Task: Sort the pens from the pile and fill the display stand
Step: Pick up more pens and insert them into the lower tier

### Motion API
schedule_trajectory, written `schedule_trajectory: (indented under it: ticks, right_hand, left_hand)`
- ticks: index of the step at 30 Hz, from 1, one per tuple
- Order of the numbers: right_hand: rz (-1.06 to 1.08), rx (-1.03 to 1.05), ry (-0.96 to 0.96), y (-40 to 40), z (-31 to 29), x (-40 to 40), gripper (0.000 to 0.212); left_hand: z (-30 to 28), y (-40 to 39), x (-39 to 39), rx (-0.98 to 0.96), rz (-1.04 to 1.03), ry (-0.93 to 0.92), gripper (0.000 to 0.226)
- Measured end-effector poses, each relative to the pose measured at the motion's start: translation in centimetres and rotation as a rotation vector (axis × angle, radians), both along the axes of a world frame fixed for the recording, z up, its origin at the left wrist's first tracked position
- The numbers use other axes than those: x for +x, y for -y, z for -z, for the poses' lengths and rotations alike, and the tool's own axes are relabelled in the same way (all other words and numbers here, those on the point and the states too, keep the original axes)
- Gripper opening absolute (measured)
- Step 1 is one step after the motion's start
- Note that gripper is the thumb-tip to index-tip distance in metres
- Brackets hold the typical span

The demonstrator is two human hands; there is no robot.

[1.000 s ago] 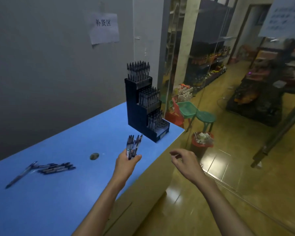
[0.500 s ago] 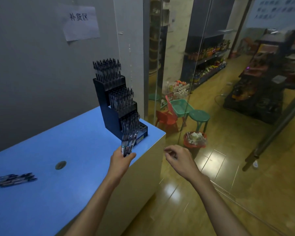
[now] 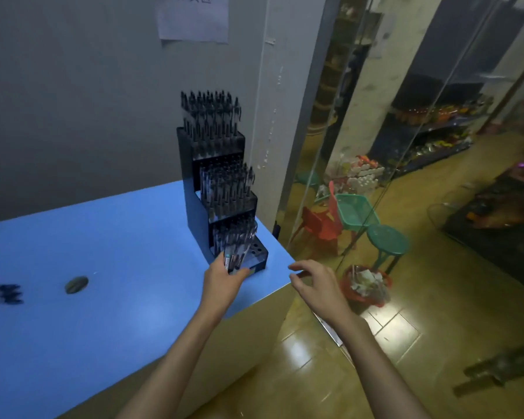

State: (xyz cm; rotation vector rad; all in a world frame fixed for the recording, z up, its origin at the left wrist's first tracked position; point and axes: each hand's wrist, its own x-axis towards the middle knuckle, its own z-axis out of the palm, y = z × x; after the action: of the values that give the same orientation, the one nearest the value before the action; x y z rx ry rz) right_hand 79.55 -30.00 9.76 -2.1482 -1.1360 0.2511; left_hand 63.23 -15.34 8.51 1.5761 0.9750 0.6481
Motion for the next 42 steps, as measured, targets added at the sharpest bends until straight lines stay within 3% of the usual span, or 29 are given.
schedule_trajectory:
  ticks: [16, 26, 32, 35, 40, 42]
  right_hand:
    - [-0.404, 0.050, 0.015, -12.4, -0.4, 4.3, 0.021]
    - [-0.583, 0.096, -0.159, -16.2, -1.7, 7.2, 0.022]
    - [-0.566, 0.091, -0.229, -17.3, -1.3, 7.4, 0.025]
    - [-0.552, 0.076, -0.343, -18.0, -0.8, 7.1, 0.019]
    - [-0.446, 0.103, -0.750, -18.3, -1.6, 6.9, 0.014]
    - [-0.407, 0.130, -0.819, -18.4, -2.0, 7.3, 0.014]
  left_hand:
    - [-0.4, -3.0, 3.2, 0.062, -0.344, -0.069, 0.031]
    - [-1.2, -2.6, 7.2, 0.069, -0.472, -0.160, 0.033]
    - [-0.9, -2.0, 8.2, 0.058, -0.497, -0.187, 0.035]
    - [-0.6, -2.0, 8.1, 0.061, -0.518, -0.193, 0.033]
    - [-0.4, -2.1, 7.4, 0.028, -0.540, -0.152, 0.025]
    - [-0.2, -2.1, 6.6, 0.011, -0.566, -0.147, 0.019]
